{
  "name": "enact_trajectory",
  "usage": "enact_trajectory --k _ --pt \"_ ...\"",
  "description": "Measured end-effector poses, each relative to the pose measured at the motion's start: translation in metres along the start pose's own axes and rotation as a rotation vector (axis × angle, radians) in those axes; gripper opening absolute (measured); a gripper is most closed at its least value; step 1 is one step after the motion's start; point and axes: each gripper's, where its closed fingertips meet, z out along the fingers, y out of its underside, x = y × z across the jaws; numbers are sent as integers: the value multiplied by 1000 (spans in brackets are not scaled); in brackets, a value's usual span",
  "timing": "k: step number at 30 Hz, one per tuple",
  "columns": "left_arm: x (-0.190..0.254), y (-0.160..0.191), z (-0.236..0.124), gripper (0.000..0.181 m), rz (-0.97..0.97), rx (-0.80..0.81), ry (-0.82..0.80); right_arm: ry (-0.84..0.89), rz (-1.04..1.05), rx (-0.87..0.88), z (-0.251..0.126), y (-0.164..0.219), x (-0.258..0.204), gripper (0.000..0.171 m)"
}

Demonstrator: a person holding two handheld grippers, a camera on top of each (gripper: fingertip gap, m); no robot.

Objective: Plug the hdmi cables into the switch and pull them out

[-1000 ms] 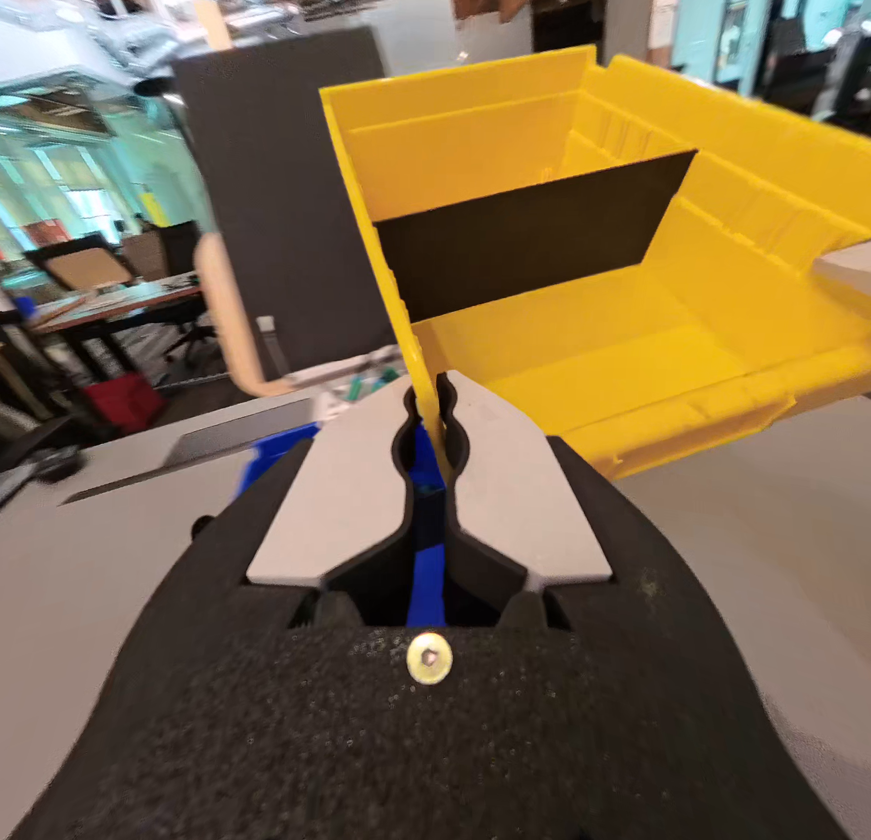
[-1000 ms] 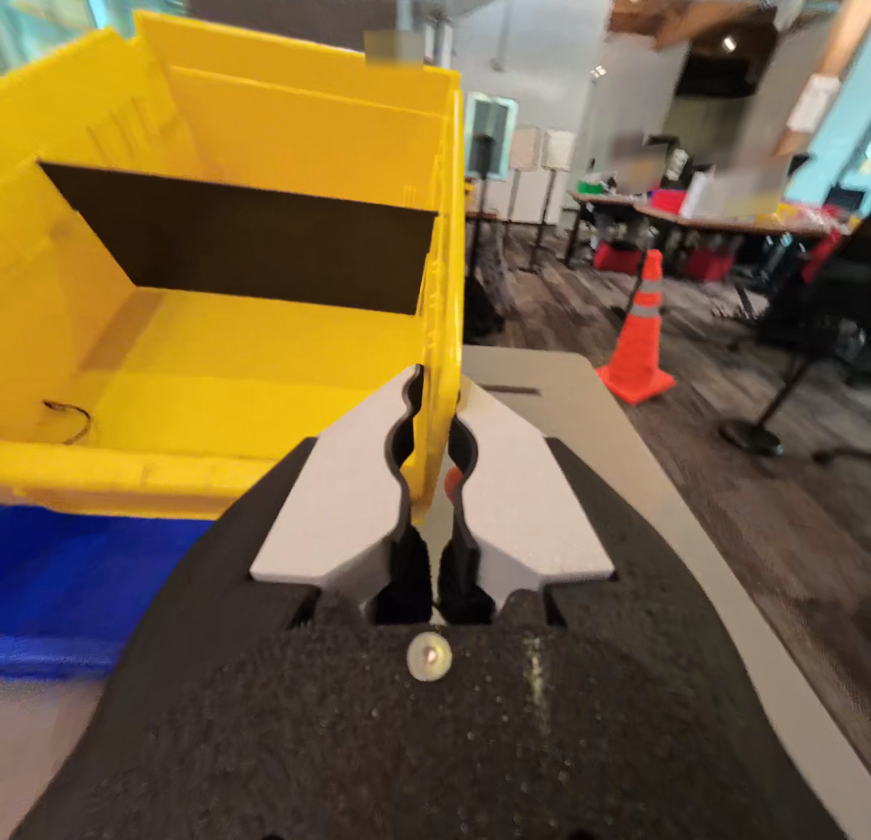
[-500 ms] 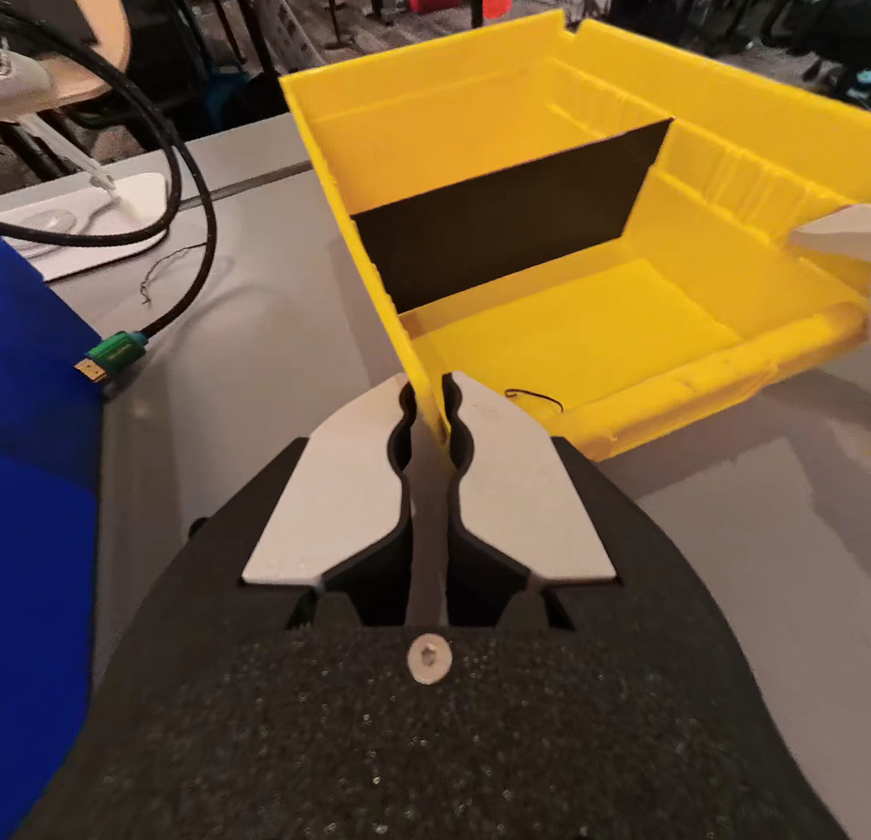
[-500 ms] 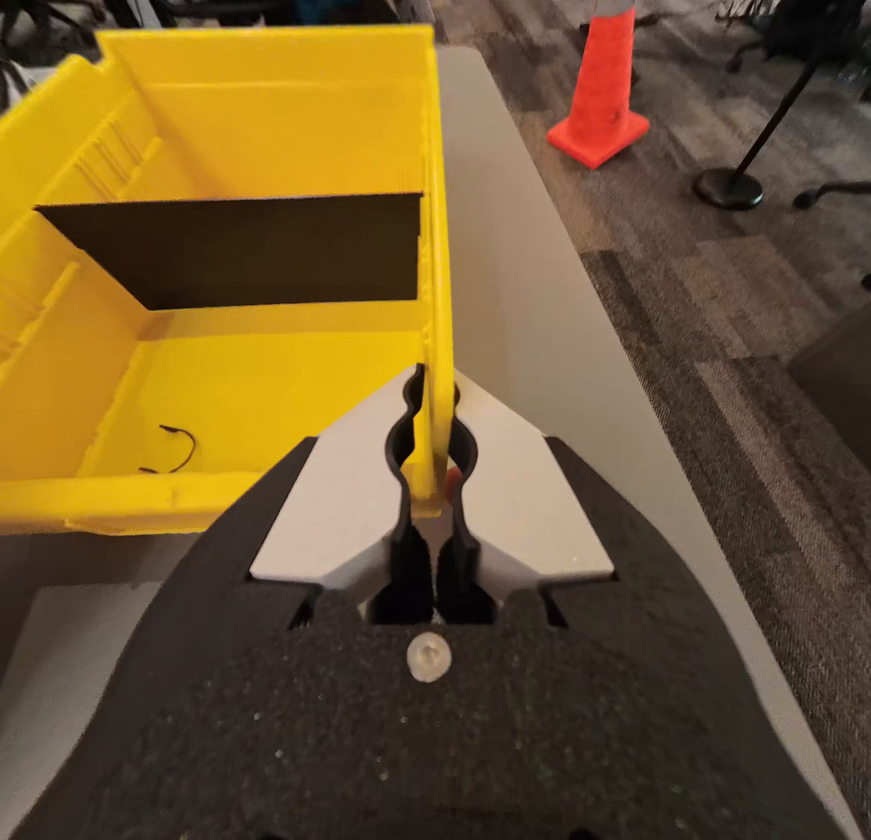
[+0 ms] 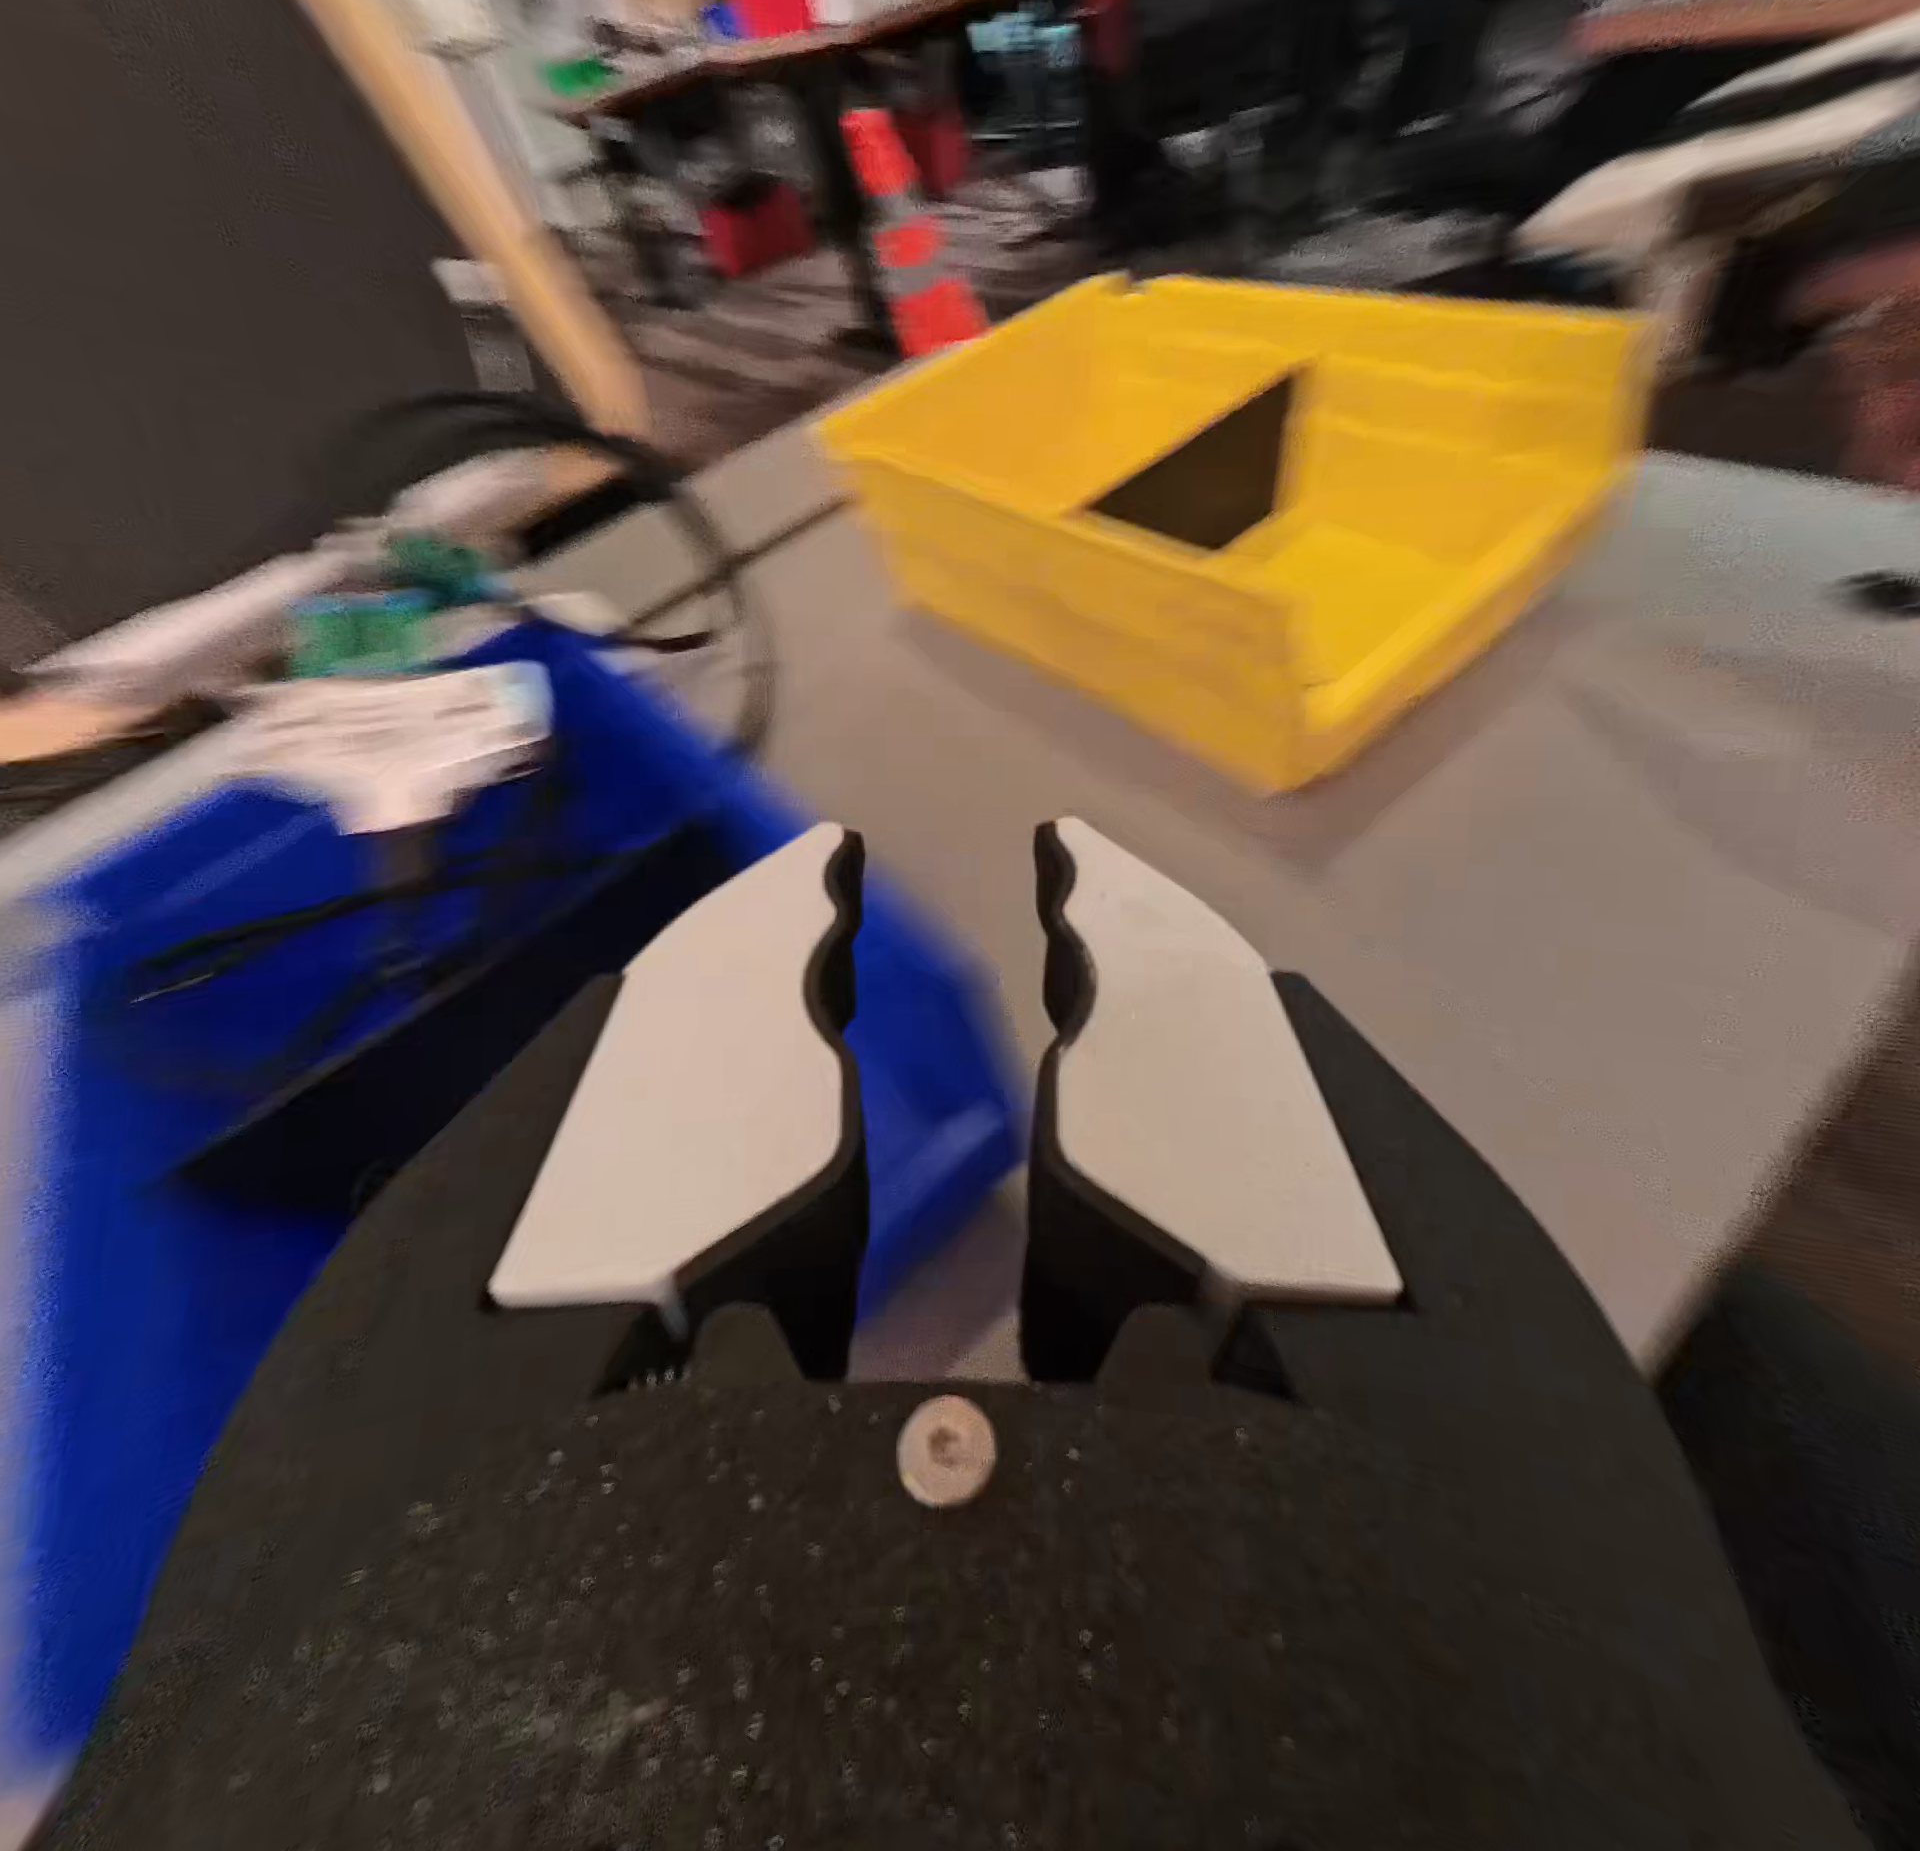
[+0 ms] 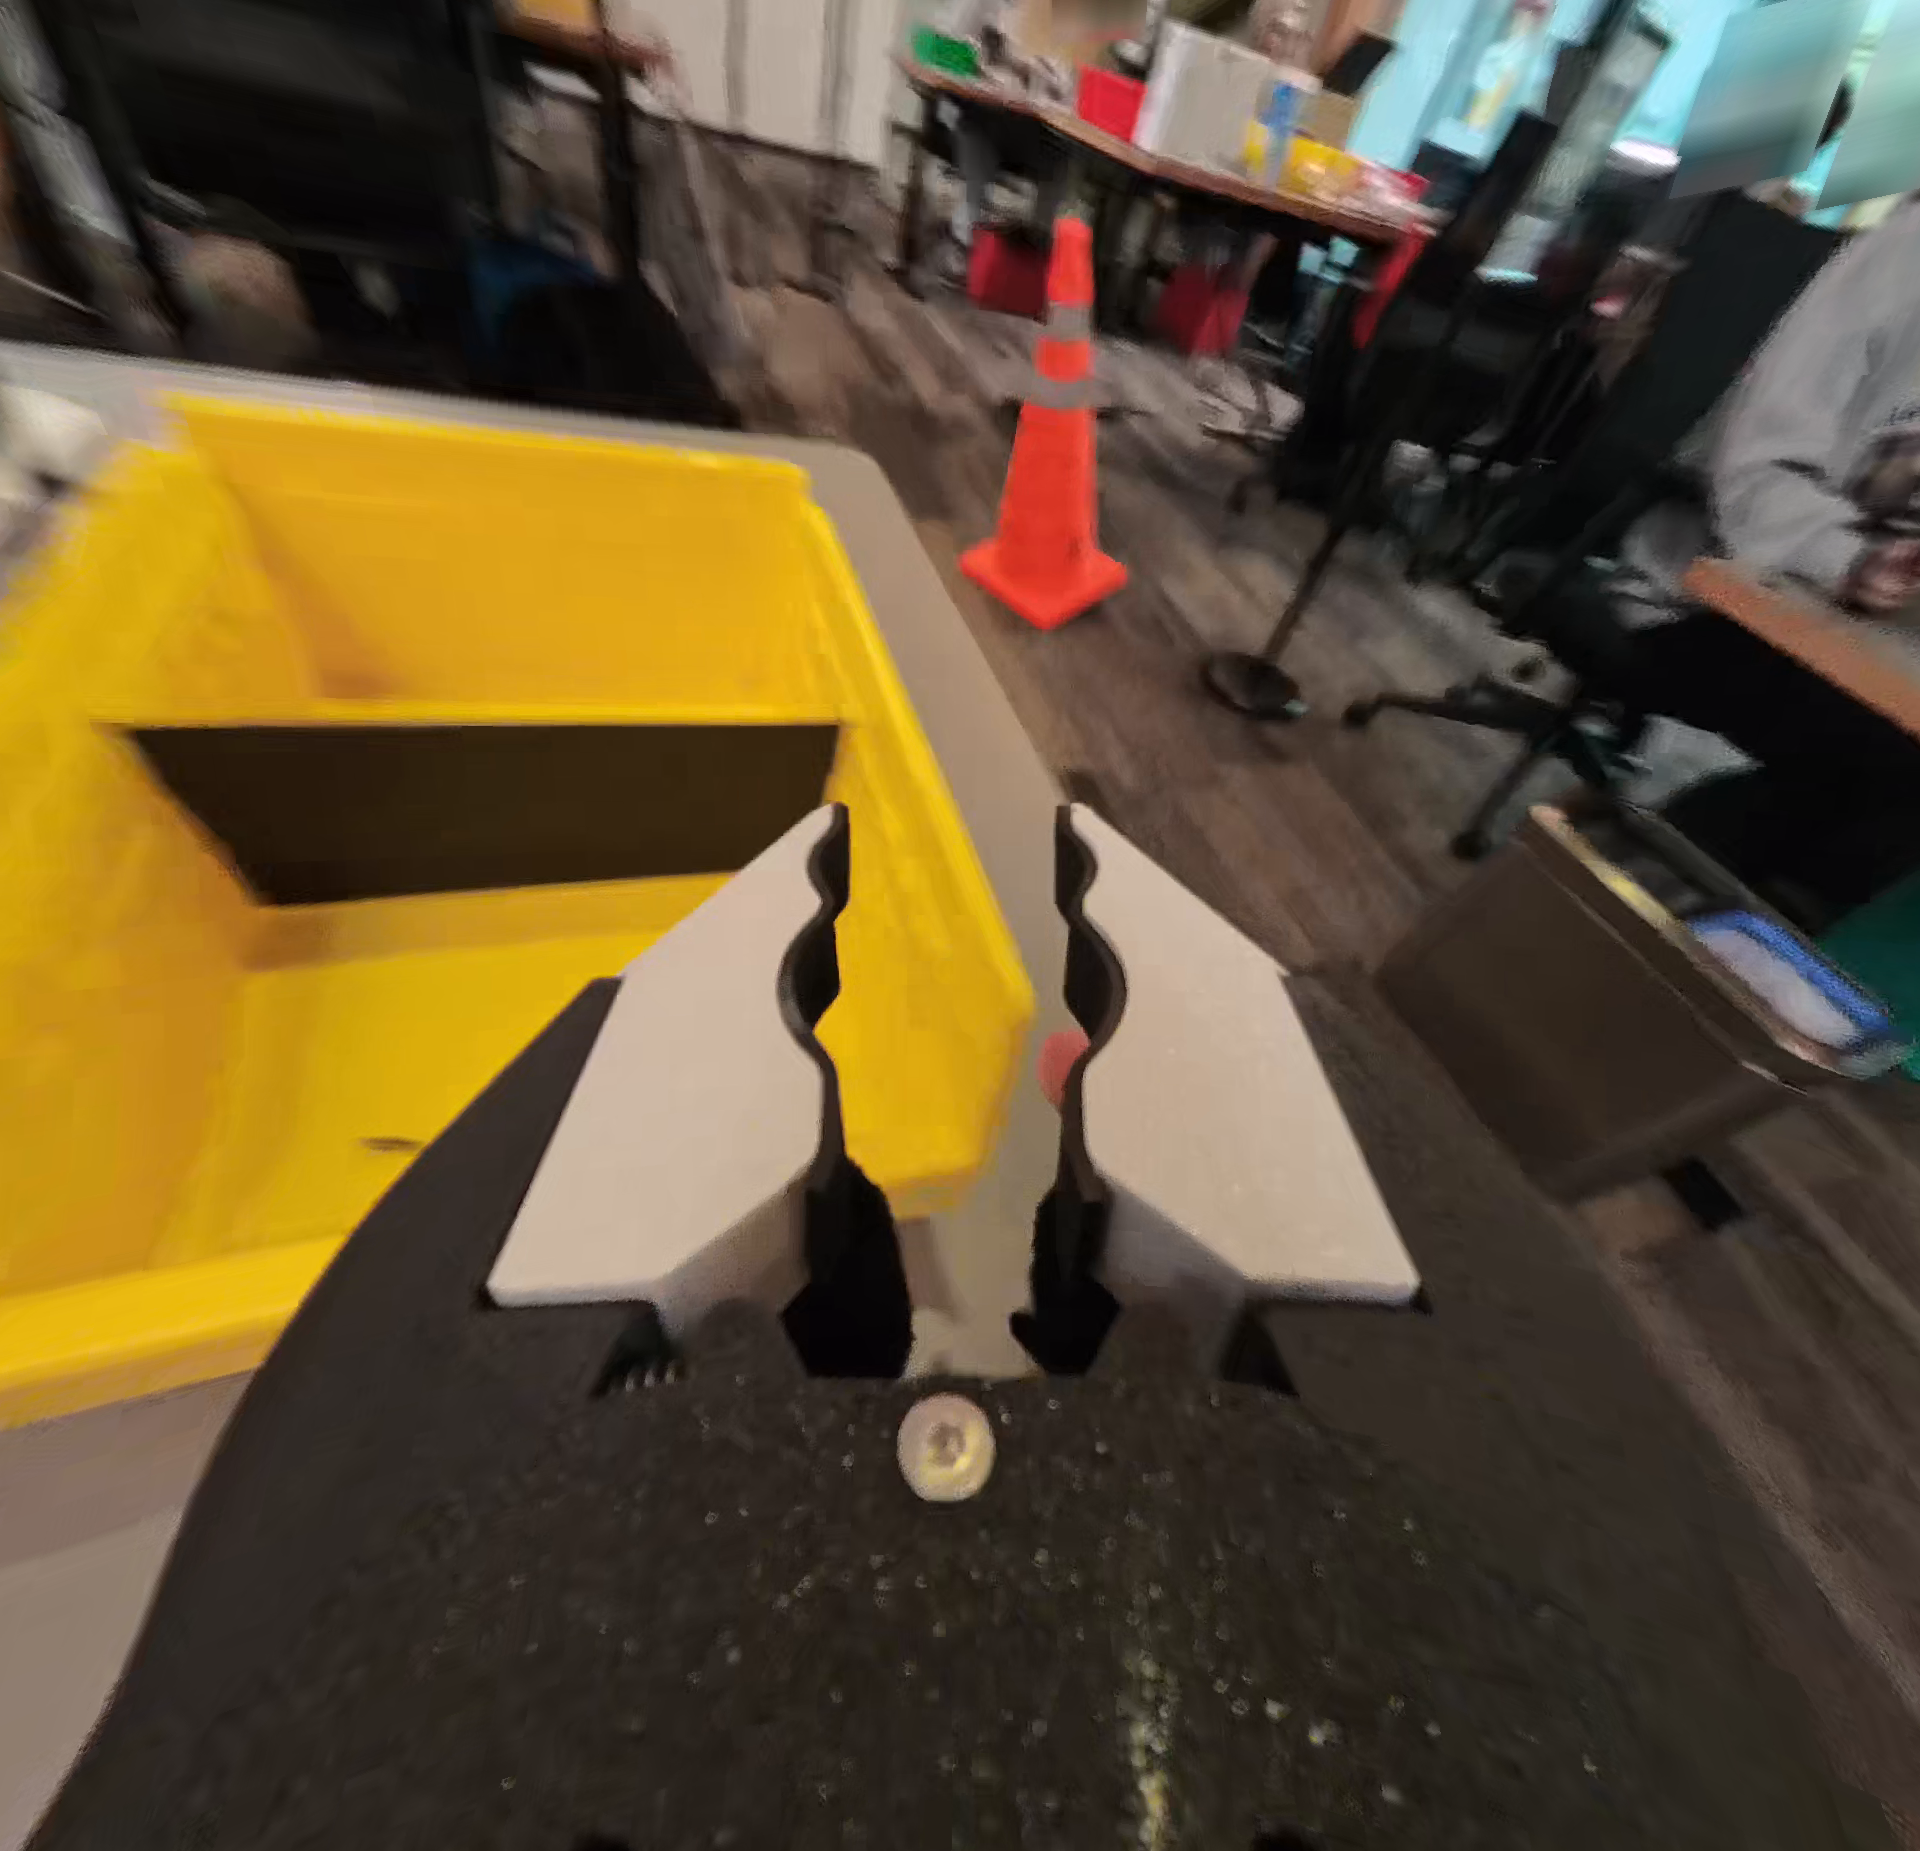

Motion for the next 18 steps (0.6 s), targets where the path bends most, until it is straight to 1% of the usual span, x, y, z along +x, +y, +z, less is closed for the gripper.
enact_trajectory --k 2,4,5,6,8,10,11,12,13,14,15,16,18 --pt "-75 24 -35 30 32 -35 -212 -192 76 22 -20 -26 -55 40" --pt "-130 59 -59 36 -44 -105 -333 -438 115 61 -49 -48 -132 41" --pt "-150 78 -66 41 -83 -144 -378 -554 107 62 -65 -51 -173 42" --pt "-162 96 -70 47 -119 -175 -399 -664 80 46 -81 -48 -214 47" --pt "-164 124 -63 50 -187 -208 -356 -845 3 -19 -109 -27 -286 61" --pt "-159 150 -48 49 -282 -277 -294 -866 -46 -61 -118 0 -328 59" --pt "-155 154 -41 49 -344 -274 -252 -870 -54 -93 -120 15 -344 58" --pt "-153 151 -37 41 -408 -248 -227 -839 -57 -136 -116 30 -354 48" --pt "-155 150 -36 38 -434 -244 -237 -772 -58 -168 -108 42 -358 38" --pt "-157 150 -34 33 -427 -256 -245 -720 -50 -176 -102 47 -361 28" --pt "-162 148 -36 18 -394 -263 -263 -662 -9 -172 -98 46 -358 18" --pt "-164 145 -38 8 -343 -255 -278 -562 0 -174 -91 44 -350 7" --pt "-166 142 -43 4 -265 -270 -335 -485 -49 -143 -93 42 -347 2"
